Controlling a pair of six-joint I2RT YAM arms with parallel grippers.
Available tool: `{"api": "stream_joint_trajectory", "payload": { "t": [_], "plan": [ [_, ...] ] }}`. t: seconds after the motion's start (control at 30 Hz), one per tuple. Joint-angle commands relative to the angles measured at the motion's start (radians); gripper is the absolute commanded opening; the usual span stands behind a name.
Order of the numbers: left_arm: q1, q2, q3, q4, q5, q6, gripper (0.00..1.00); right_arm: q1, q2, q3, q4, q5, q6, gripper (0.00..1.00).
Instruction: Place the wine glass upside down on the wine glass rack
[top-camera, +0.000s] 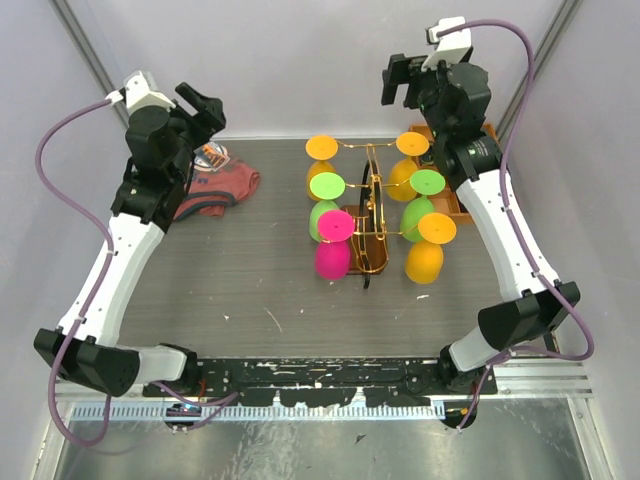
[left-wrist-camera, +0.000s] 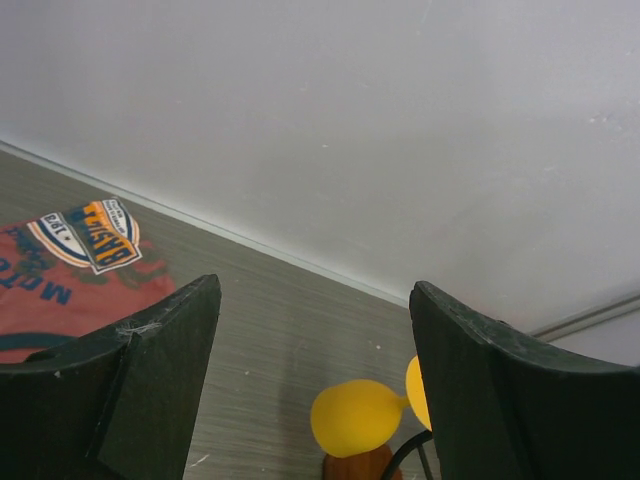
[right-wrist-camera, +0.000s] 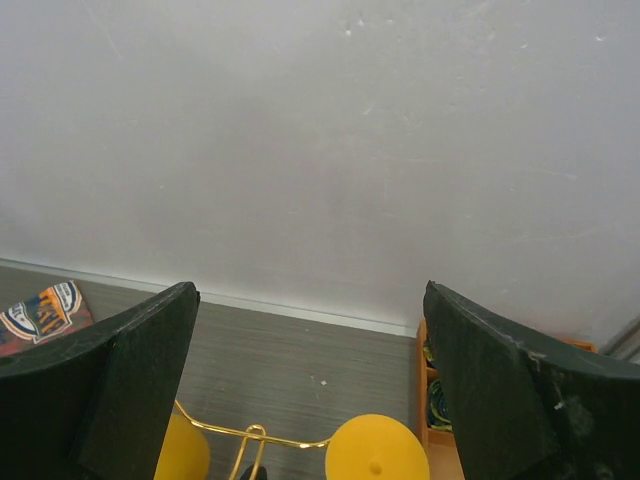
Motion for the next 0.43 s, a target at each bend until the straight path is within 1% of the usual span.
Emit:
{"api": "stream_joint_trajectory", "payload": {
  "t": [0.0,0.3,0.4],
  "plan": [
    [0.004,-0.027,-0.01,-0.013,-0.072,0.046,0.83,0.003,-0.058,-0.027,0.142,-0.043,0.02,1.0],
    [0.005,0.005,0.019,-0.011,-0.078,0.037,0.83,0.002,-0.106,-0.127,0.235,-0.05,-0.023,1.0],
    [0.005,0.01,0.025,-0.008,-0.084,0.037,0.83,0.002,-0.103,-0.124,0.235,-0.037,-0.035,1.0]
  ]
}}
